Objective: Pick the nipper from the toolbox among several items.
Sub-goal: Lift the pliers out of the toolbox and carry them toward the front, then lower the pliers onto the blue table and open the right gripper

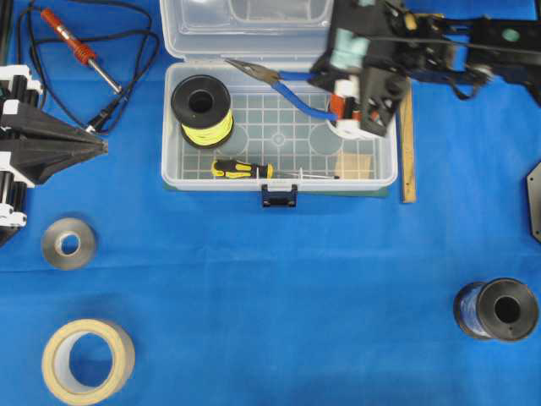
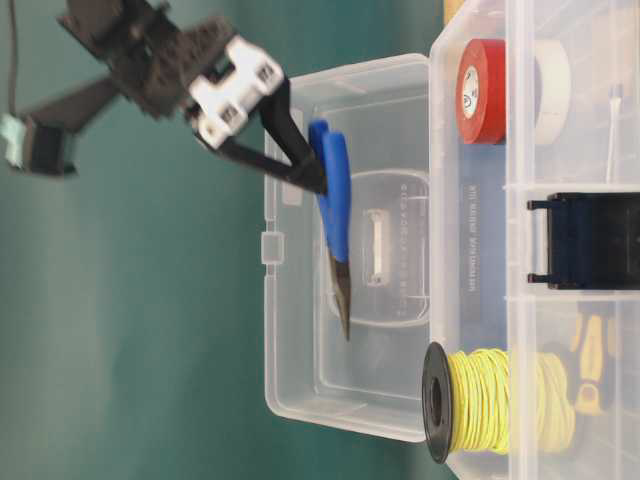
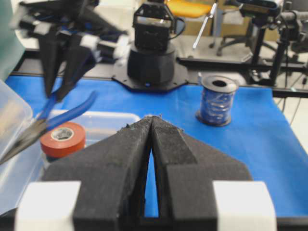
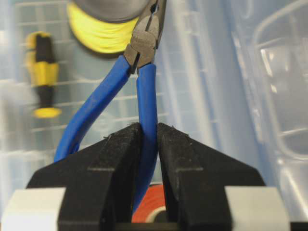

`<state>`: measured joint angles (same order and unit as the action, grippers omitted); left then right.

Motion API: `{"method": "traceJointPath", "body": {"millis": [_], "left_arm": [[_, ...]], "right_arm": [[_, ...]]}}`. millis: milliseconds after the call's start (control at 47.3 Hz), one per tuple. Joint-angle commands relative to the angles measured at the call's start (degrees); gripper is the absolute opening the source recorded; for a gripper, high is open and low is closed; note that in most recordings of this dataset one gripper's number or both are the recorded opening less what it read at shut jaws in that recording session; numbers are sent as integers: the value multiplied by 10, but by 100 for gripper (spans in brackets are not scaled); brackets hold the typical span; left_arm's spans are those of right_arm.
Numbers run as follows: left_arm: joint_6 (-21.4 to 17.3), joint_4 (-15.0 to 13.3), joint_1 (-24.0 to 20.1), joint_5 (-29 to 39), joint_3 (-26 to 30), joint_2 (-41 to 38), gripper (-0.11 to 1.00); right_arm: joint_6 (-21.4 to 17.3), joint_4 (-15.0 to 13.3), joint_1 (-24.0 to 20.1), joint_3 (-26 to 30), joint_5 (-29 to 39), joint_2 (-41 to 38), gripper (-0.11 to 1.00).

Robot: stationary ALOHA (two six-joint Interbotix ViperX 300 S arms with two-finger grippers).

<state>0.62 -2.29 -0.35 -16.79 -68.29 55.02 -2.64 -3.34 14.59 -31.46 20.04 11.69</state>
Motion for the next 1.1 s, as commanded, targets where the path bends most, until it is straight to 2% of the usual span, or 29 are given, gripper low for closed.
{"method": "traceJointPath", "body": {"millis": [0, 275, 465, 846, 1078], "left_arm": [[0, -1, -7, -3, 7, -2, 0], [0, -1, -25, -3, 5, -4, 0], [-1, -1, -29, -3, 4, -4, 0], [-1, -1, -28, -3, -3, -4, 0], [0, -1, -28, 2, -4, -4, 0]], "right_arm": [[-5, 6, -33, -9, -19, 33, 13], [-56, 9, -170, -51, -73, 53, 13], [-84, 9, -222, -58, -111, -2, 13], [-143, 11, -242, -53, -196, -173, 13], [-171, 11, -245, -51, -192, -199, 13]]}}
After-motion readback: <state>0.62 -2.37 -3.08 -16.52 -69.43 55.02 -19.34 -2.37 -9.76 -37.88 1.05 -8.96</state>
